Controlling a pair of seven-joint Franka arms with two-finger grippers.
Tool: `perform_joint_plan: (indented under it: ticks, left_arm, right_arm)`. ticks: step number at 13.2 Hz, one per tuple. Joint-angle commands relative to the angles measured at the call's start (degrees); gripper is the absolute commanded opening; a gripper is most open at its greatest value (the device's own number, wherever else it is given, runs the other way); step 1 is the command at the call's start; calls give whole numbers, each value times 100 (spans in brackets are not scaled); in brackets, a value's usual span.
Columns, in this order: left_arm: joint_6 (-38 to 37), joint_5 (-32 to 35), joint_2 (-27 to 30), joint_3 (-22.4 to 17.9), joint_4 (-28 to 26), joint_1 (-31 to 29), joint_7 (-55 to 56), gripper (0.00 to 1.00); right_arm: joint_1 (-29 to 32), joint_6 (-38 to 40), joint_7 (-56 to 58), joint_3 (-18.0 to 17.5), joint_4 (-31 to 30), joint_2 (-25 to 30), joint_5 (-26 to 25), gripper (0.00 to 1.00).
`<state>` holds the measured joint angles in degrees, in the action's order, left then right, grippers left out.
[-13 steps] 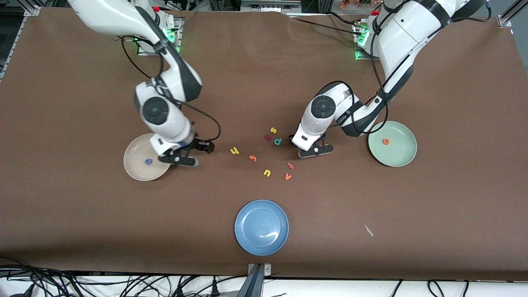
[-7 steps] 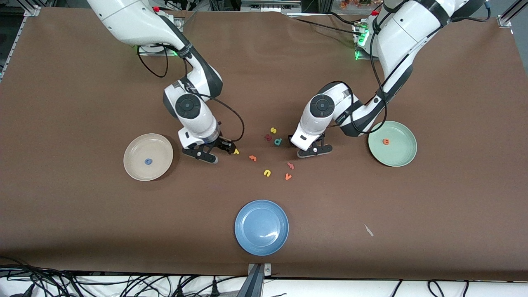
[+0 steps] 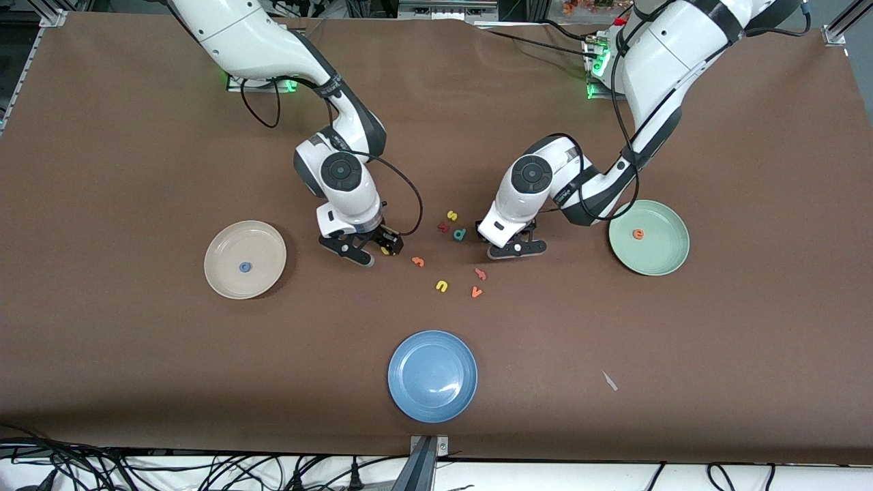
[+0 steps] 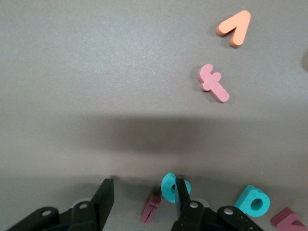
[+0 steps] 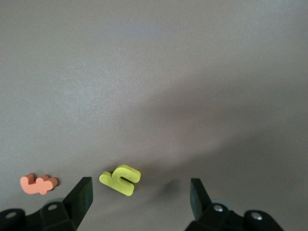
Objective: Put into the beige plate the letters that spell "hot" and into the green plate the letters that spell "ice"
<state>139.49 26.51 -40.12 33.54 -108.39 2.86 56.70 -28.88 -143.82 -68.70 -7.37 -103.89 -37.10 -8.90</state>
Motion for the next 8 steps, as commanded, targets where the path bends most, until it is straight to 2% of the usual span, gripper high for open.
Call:
perform_joint_plan:
  ticks: [1,2,3,8]
  left_arm:
    - [-272,-416,66,537,-7,-590,-763,58]
    - [-499,-514,66,844,-7,-863,-957,58]
    - [-710,-515,57,943,-7,-962,-1080,57]
    - [-686,-436,-258,892,63,-840,-1222,57]
  right_arm:
    - [-144,-137,-398,96,228,-253,-130,90]
    - [-153,-138,-460,96,263,-306,-139,90]
    - [-153,-138,-460,96,272,-315,-139,90]
    - [-162,-138,-469,175,377,-385,-271,90]
